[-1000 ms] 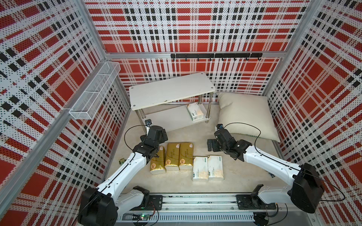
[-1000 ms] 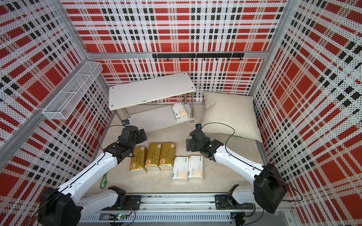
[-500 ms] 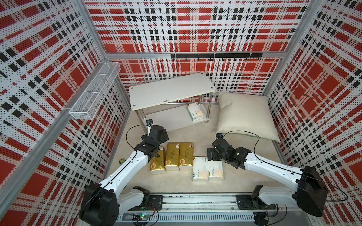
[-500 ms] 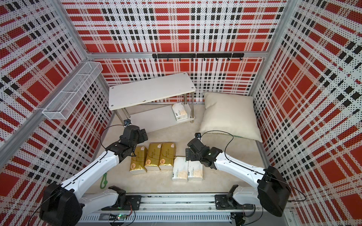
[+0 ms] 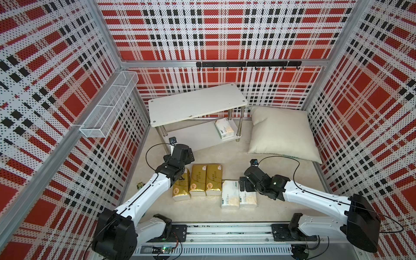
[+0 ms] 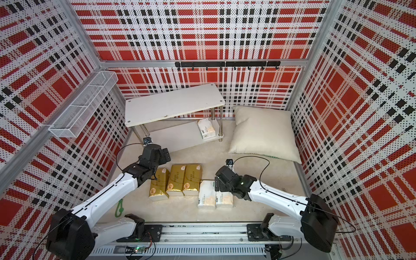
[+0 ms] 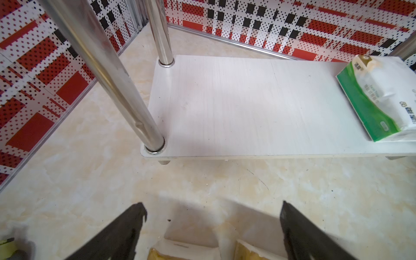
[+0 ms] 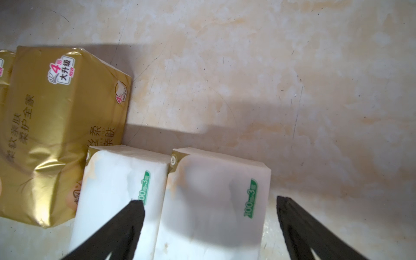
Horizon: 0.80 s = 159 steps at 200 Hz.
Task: Place the tissue boxes on the shelf by color
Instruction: Pick up the box of tissues from the center of the board.
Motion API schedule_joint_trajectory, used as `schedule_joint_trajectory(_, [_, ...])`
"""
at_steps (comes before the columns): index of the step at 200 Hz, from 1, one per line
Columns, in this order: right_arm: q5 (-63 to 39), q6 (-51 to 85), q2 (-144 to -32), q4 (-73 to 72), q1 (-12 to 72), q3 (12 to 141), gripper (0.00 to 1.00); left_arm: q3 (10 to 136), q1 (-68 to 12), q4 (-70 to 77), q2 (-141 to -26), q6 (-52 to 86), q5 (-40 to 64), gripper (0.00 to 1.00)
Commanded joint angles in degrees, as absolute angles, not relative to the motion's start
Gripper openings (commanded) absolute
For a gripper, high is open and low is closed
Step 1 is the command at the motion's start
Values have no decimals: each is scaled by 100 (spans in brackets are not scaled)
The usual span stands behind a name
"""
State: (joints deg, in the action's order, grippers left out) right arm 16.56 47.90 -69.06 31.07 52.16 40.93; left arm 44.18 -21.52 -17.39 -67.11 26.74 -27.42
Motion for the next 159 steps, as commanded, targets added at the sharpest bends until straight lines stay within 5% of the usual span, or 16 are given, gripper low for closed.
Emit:
schedule_joint_trajectory(1, [1701, 5050, -6877, 3220, 5354, 3983, 100, 4510, -2197, -1635, -6785, 2672, -2777, 98])
schedule_joint_trajectory(159, [1685, 5568, -7174, 3208, 5783, 3714, 100, 4470, -2197, -1635, -6717, 2637, -2839, 98])
